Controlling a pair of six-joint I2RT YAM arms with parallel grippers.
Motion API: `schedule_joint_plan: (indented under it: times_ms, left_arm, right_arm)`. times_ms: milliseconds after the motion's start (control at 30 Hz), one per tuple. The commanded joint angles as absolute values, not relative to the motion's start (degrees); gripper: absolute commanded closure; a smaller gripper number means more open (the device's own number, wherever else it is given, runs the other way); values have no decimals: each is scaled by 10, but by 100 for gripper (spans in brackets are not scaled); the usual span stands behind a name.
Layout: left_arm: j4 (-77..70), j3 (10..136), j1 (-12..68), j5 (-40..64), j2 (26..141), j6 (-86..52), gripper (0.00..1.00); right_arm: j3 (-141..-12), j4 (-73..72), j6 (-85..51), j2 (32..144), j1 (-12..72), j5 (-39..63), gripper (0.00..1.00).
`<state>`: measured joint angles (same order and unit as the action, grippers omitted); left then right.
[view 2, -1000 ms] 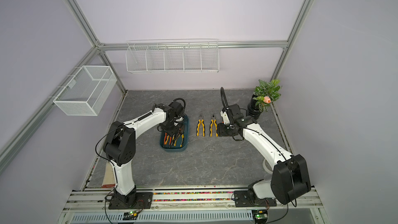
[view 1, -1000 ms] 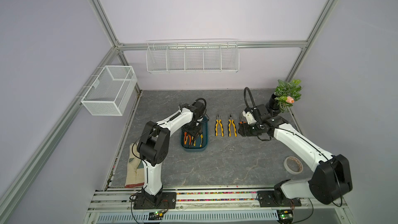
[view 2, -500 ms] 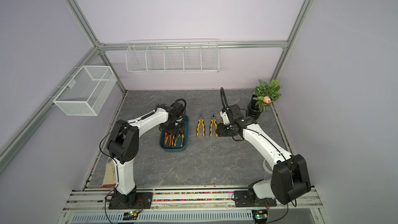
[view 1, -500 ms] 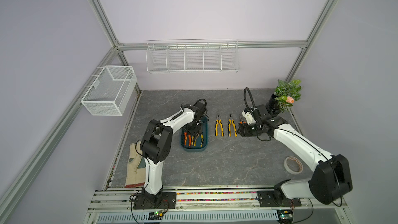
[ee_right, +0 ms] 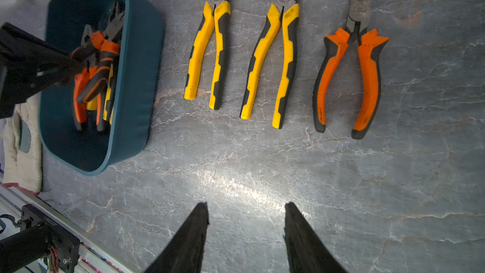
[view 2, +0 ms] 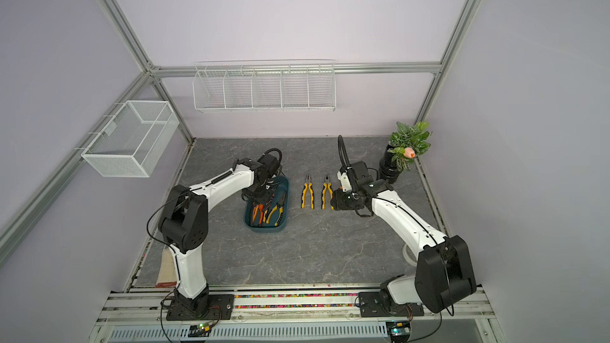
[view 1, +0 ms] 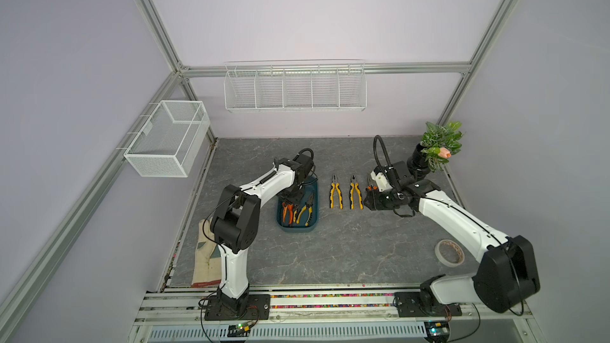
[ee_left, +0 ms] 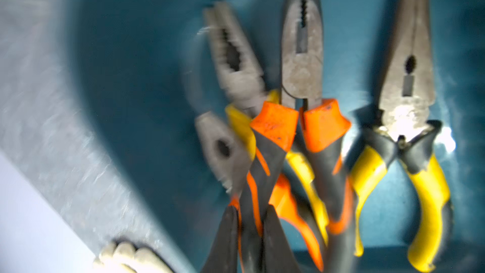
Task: Take the pliers out of the storage box
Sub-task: Pick up the pliers from the storage box.
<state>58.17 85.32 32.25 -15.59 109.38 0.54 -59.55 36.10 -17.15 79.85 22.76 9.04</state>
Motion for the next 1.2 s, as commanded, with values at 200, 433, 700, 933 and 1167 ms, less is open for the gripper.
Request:
schedule_joint_plan:
  times_ms: [200, 433, 700, 933, 1167]
  left_arm:
    - [422, 698, 329, -155, 877, -162, 100]
    - [316, 599, 409, -168, 806, -220, 100]
    - [201, 523, 459, -167, 776, -330, 100]
    - [194, 539, 478, -147, 789, -352, 100]
    - [196, 558, 515, -167, 816, -362, 100]
  right_arm:
    - [-604, 355, -194, 816, 243, 112, 49]
    - [-653, 359, -238, 839, 280, 132, 39]
    - [-749, 367, -280, 894, 319, 138, 38]
    - [-800, 371, -285, 944, 340, 140, 40]
    - [-871, 385, -282, 997, 359, 135, 40]
